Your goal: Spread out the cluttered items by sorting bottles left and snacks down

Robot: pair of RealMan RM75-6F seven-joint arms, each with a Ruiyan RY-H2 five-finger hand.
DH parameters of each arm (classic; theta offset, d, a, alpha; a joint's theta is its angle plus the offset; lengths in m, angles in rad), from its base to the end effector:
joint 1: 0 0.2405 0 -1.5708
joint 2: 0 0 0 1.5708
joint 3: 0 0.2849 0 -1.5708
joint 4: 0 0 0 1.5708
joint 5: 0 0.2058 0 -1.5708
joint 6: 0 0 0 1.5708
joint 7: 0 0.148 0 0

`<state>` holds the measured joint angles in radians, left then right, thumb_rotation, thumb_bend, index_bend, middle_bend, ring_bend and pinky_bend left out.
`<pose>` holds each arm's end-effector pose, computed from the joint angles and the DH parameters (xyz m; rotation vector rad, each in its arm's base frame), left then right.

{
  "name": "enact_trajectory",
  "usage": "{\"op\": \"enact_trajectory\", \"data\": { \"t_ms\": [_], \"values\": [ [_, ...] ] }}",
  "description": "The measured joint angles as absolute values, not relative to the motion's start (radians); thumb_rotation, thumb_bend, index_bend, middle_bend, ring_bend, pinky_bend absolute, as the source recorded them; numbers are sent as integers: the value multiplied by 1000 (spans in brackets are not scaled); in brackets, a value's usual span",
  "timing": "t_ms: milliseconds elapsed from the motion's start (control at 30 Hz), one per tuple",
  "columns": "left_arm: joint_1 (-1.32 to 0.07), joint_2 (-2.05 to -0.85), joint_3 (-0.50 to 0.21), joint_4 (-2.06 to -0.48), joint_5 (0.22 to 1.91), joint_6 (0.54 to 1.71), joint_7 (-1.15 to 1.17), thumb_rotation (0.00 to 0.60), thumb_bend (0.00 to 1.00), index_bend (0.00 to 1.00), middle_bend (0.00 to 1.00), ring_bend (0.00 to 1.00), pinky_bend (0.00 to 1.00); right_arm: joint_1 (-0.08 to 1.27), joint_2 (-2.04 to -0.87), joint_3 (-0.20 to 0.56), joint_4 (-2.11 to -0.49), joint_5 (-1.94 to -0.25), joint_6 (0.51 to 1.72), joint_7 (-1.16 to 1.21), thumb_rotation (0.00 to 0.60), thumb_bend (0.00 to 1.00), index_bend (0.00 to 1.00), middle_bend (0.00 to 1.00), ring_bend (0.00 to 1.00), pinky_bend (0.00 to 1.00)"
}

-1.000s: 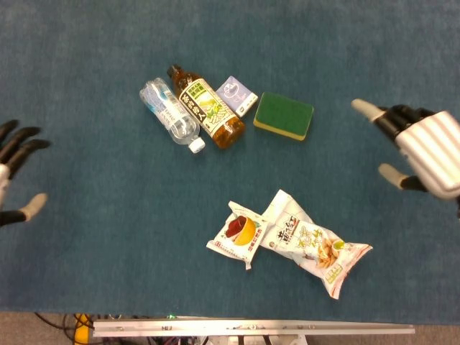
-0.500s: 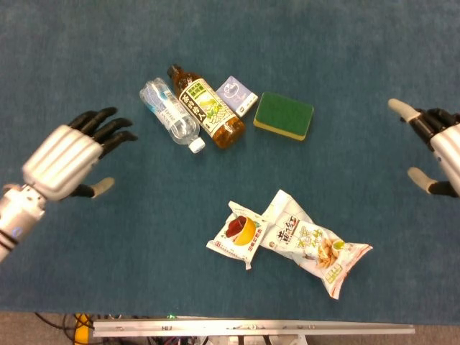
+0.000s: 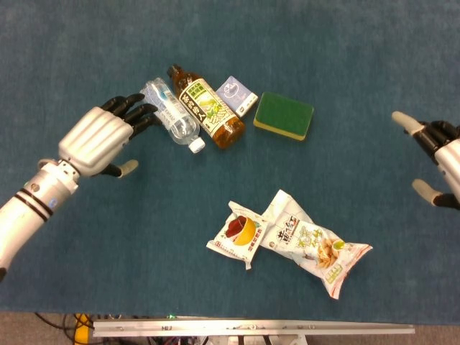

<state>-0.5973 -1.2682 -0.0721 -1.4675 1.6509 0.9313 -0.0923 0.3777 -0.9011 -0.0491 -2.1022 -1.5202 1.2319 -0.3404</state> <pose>-0.2331 0.3269 0.0603 -2.0975 -0.8475 -0.9105 -0.2033 -0.2187 0.1606 1.8671 -0.8255 0.8638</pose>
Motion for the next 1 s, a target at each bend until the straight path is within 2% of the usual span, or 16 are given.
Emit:
{"op": "enact_trajectory", "data": {
  "t_ms": [467,1000],
  "values": [
    [-691,-1399,-62,-1315,1592,849,-89,600,256,202,148,62,161,368,-925,-31,-2074,-1494,1193,-332,600,219,0,307,308,514],
    [-737,-1461,-50,-1245,1544,831,-85,600,256,202,144,62,161,353,-930,-19,-2048,-1489,1183,-301,600,220,0,307,308,514]
  ]
}}
